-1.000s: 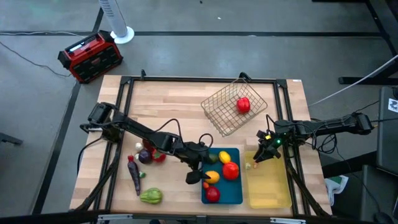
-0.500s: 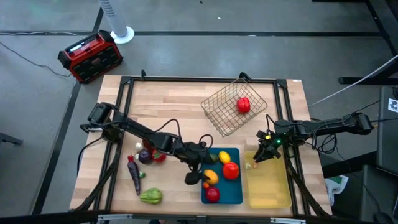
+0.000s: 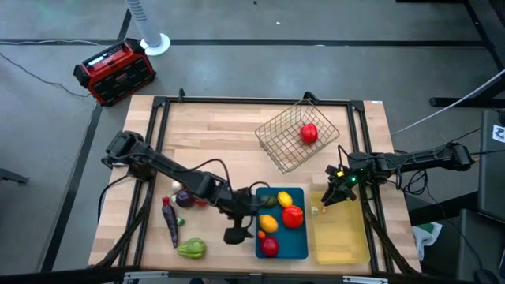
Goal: Sort produce into baskets
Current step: Put the green chayote into the brown wire basket
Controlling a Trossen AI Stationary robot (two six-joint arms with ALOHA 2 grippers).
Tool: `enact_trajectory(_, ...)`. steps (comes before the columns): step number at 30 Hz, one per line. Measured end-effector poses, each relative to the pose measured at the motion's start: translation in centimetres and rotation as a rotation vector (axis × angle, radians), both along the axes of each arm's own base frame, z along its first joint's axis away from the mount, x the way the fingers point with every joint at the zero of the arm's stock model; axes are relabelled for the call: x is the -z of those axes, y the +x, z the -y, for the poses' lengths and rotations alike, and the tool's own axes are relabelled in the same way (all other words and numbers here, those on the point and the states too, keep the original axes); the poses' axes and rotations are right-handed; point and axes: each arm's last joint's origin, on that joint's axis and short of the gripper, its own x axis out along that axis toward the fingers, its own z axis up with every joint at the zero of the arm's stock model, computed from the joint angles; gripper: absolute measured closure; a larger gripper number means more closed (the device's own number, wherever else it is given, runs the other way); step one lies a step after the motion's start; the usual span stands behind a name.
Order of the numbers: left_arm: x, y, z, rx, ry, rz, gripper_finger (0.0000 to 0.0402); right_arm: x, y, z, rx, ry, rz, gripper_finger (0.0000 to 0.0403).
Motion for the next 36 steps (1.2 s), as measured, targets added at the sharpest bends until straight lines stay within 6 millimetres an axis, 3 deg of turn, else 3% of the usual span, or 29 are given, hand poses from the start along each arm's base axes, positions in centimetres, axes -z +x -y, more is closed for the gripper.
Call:
enact_trajectory(4,-0.5,-1.7,1.3,-0.09,-0.065,-0.184,0.0003,0.0,0.0,0.0,0.0,0.0,-0.002,0.0205)
enact_trajectory(11,-0.2,-5.4,5.3,-0.201,-0.205,-0.471,0.0005,0.0,0.0,0.0,-0.001,0.0,-0.002,0.0205)
enact_trajectory(17,-0.1,-8.0,8.6,-0.197,-0.218,-0.539,0.0006,0.0,0.0,0.0,-0.001,0.0,-0.002,0.0205)
enact_trajectory(27,1.2,-12.2,10.0,-0.238,0.011,-0.678,0.0006,0.0,0.0,0.0,-0.004,0.002,-0.002,0.0205)
enact_trajectory(36,4.0,-12.5,11.4,-0.183,0.146,-0.698,0.0006,0.0,0.0,0.0,-0.004,0.002,-0.001,0.0205)
